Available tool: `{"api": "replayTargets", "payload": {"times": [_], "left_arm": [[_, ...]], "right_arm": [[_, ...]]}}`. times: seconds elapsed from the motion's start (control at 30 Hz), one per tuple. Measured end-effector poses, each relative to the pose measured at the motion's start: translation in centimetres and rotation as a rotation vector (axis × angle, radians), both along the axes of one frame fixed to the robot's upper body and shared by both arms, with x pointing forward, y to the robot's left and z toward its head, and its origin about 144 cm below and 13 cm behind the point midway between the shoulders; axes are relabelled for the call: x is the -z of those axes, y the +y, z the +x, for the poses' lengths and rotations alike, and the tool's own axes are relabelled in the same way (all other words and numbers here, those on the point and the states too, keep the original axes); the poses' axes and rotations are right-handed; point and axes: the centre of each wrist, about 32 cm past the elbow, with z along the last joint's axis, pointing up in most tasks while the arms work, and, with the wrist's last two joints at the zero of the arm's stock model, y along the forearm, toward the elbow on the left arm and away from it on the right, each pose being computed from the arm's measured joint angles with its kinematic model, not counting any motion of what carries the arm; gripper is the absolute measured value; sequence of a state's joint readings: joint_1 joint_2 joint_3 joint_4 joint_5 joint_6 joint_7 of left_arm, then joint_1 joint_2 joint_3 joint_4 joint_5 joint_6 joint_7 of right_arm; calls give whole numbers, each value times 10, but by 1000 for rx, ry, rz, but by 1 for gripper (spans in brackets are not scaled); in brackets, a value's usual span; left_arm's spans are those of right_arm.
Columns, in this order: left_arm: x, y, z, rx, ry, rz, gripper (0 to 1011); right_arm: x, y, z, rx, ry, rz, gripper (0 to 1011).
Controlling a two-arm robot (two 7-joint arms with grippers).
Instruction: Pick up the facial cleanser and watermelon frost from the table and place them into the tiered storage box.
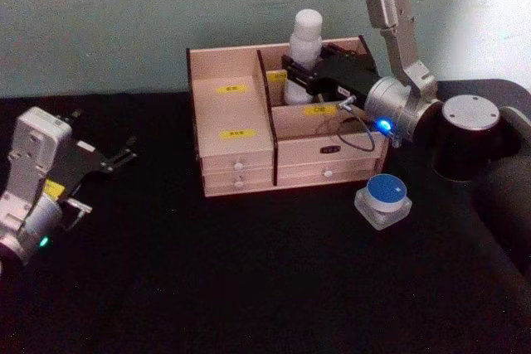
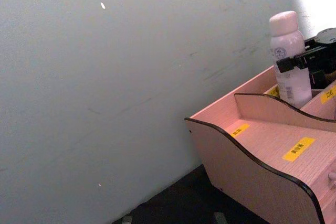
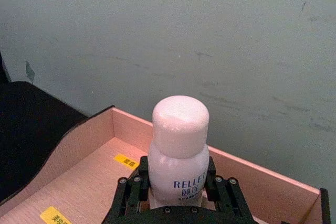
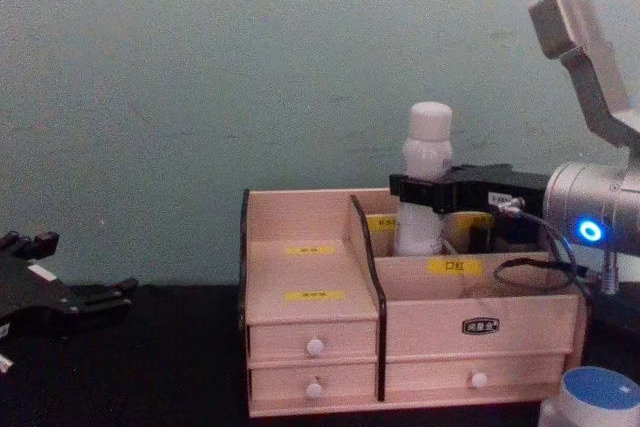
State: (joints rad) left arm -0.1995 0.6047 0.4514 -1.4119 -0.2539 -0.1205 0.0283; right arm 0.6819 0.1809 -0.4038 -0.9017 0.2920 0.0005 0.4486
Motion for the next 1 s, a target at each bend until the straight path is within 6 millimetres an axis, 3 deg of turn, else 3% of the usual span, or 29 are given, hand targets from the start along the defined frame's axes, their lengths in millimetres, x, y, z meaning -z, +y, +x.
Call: {"api": "replayTargets", "payload": {"times": [1.0], "left_arm": [[0, 0, 0, 0, 0, 0, 1002]], "right_arm": [[17, 0, 2, 11, 61, -37, 588]]}}
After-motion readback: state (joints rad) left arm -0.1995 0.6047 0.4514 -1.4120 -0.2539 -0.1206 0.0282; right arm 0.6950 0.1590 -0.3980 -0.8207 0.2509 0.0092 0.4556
